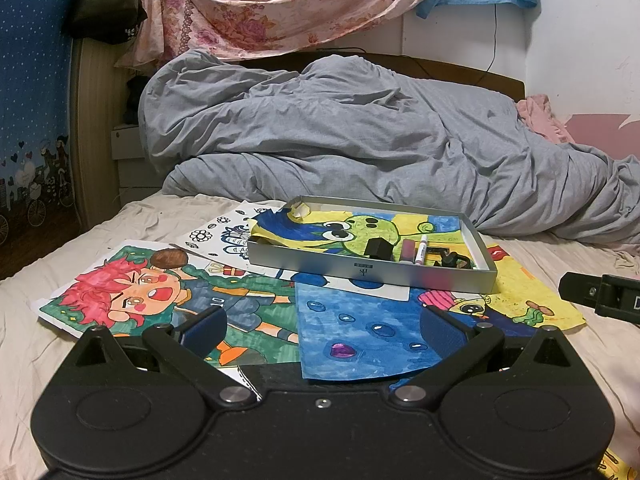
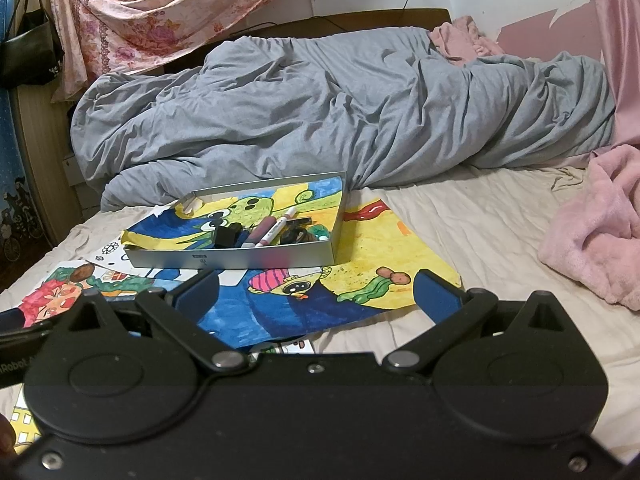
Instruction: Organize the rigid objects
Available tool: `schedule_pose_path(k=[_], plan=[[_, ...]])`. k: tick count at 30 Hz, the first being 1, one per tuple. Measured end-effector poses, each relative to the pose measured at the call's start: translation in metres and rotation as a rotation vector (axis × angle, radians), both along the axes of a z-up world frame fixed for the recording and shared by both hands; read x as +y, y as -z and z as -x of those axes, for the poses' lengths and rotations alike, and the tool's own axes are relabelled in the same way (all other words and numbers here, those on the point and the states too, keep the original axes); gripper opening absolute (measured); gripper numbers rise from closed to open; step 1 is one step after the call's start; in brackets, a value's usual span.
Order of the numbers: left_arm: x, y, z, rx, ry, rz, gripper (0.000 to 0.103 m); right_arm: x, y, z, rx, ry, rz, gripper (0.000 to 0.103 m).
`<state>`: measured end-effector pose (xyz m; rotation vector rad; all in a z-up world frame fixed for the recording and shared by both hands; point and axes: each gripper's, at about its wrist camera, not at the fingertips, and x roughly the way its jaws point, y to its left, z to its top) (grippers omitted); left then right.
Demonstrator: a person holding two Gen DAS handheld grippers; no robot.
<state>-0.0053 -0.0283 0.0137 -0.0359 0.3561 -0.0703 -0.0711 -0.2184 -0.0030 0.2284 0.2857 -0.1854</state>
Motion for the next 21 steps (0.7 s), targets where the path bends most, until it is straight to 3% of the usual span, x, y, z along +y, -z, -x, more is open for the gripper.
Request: schedule_pose_path(k=[21], plan=[[0.0001, -0.0009, 0.0001, 0.001, 0.000, -0.002, 0.102, -0.0016, 0.0014, -0.0005, -0.002, 0.001, 0.001, 0.102]])
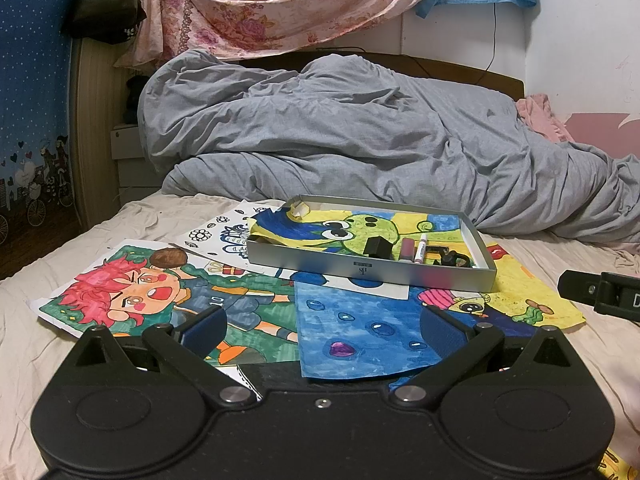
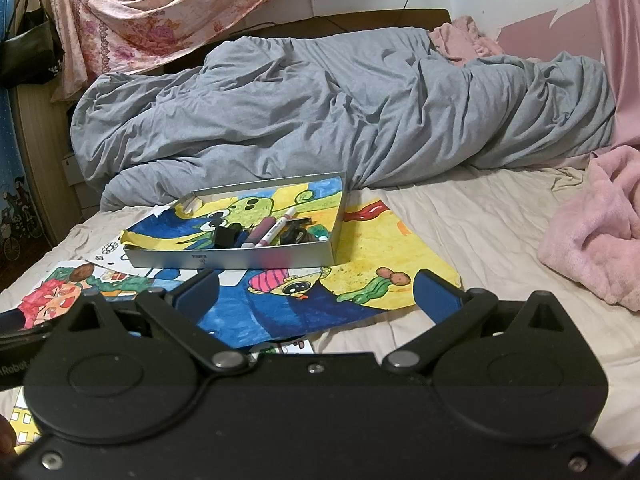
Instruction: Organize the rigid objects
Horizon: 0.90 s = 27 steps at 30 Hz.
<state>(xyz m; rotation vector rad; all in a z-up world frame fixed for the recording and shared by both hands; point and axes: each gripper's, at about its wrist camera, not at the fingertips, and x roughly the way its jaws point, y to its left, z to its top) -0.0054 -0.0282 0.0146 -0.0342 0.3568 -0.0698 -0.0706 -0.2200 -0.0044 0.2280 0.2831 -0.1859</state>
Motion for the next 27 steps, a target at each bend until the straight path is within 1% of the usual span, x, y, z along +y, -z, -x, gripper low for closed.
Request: schedule_pose_path(k=[18, 27], plan=[[-0.002, -0.001, 0.000, 0.000, -0.002, -0.002, 0.102, -0.001, -0.002, 0.001, 0.006, -0.004, 0.002, 0.102], [0.013, 0.007, 0.007, -0.020, -0.020, -0.012, 0.102, -0.001, -0.002, 0.001, 0.007, -0.004, 0.002, 0.102]])
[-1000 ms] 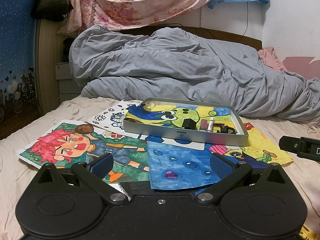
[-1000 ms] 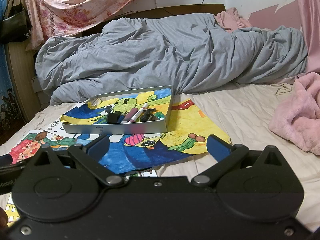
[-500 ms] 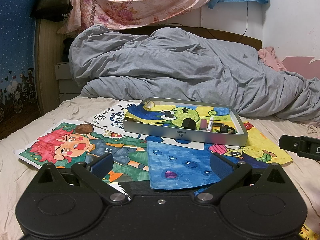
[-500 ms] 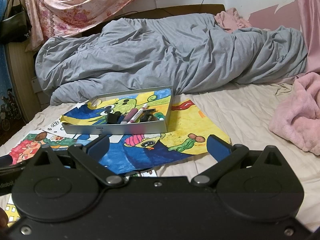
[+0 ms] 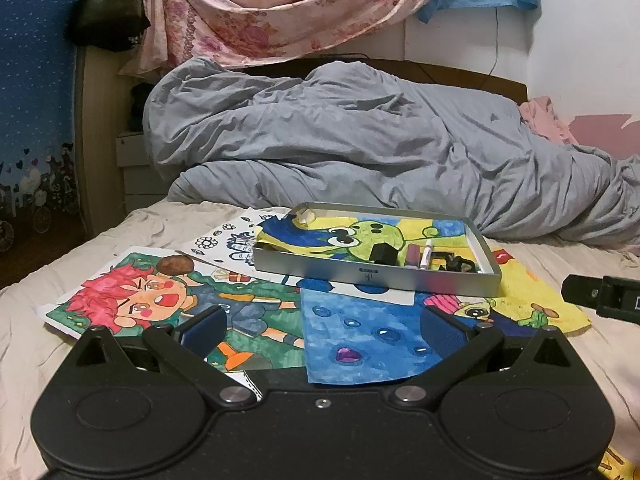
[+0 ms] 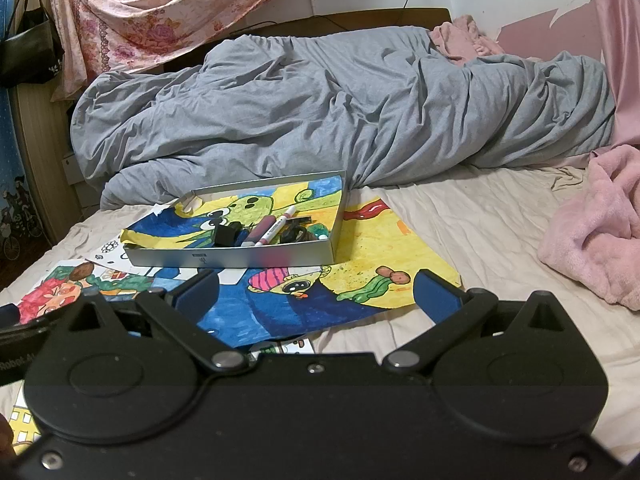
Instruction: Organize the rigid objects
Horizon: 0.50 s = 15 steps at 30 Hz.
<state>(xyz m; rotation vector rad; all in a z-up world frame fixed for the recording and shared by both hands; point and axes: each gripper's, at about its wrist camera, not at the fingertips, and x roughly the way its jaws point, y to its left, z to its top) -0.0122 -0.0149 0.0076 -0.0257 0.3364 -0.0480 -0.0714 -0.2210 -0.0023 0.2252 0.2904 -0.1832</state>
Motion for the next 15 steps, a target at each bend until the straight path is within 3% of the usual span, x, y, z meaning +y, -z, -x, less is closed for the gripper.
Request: schedule_pose_path(k=[15], plan=[[-0.0062, -0.0046, 0.0039, -0.006, -0.004, -0.008, 0.102, 0.0002, -0.0001, -0.0002, 0.001, 0.000, 0.000, 0.102]])
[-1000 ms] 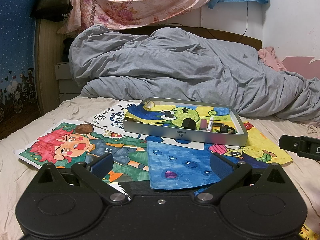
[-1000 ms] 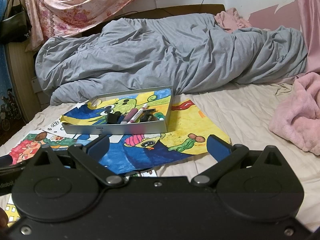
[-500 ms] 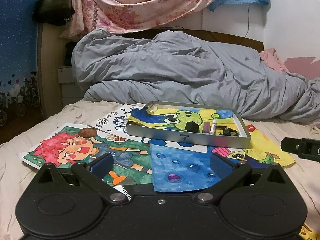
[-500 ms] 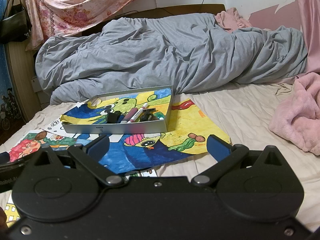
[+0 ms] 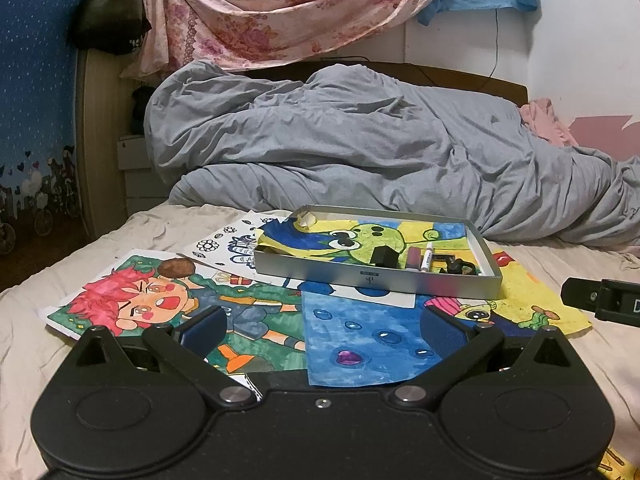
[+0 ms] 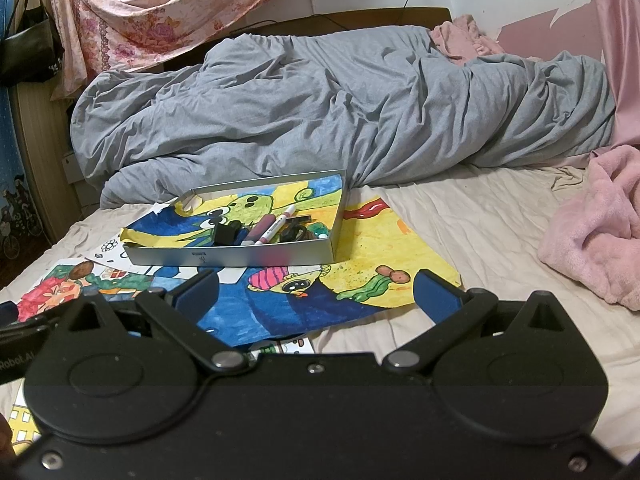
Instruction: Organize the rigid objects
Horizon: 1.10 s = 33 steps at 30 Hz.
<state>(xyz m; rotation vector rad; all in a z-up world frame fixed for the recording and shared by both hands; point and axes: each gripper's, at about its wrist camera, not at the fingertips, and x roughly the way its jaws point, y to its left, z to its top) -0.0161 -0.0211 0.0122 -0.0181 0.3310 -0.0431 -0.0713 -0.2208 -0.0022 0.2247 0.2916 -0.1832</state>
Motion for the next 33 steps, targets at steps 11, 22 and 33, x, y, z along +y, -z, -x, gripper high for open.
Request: schedule_pose_path(k=[11, 22, 33], plan=[[0.0008, -0.0001, 0.0008, 0.001, 0.001, -0.001, 0.102, 0.0003, -0.0002, -0.0003, 0.001, 0.001, 0.000, 0.102], [-0.0029, -0.0023, 0.0012, -0.005, -0.006, -0.011, 0.102, 0.0001, -0.0001, -0.0002, 0.002, -0.001, 0.001, 0.102], [-0.0058, -0.0068, 0.0038, -0.019, -0.007, -0.021, 0.102, 0.0004, 0.0007, -0.0011, 0.005, -0.001, 0.003, 0.102]])
